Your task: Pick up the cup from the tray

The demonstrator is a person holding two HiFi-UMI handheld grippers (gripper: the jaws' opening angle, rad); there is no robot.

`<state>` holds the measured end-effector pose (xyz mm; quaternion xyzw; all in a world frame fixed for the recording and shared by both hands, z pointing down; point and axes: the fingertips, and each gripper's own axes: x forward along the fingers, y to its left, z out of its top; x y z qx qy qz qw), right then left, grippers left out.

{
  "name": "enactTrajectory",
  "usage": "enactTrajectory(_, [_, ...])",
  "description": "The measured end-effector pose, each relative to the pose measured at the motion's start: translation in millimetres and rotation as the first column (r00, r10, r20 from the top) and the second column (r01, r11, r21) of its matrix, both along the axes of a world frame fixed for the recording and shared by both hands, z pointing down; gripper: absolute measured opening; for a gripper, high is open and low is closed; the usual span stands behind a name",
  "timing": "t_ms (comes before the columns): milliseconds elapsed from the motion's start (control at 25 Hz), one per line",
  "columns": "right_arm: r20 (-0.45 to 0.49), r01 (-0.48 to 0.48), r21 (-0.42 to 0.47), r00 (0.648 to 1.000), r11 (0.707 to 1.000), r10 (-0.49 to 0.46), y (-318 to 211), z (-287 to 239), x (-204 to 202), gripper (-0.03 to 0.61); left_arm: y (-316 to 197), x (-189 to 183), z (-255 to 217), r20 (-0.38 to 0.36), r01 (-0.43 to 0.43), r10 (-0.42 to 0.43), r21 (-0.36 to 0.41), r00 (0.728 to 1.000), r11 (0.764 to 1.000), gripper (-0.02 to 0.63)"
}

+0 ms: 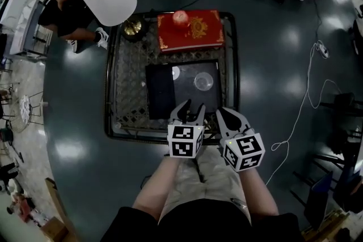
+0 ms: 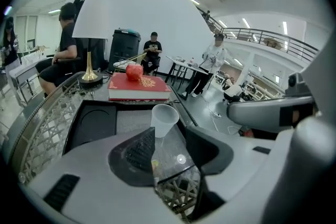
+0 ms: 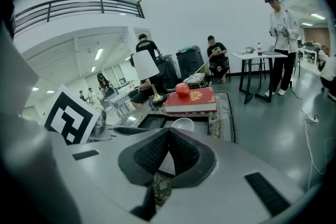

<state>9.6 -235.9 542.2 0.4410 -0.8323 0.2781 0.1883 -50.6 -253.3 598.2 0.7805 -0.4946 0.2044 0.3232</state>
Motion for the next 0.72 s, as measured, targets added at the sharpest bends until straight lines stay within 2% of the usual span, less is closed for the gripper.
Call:
enactTrajectory(360, [0.009,0.016,-0.029,1.0,0.999,-0.015,-21.1,17.8,-2.1,0.011,-33.8,9.0,37.3,0.022,-0.012,0.013,-0.045,1.0,0.999,0.264])
enactTrajectory(720, [0.021,0.0,-0.068,1.0,0.998,0.001,-26.7,36.6,4.2,0.011,-59.4,25.6,67.6,0.06,-0.057,0.061,-0.06,0.996,0.997,0.332])
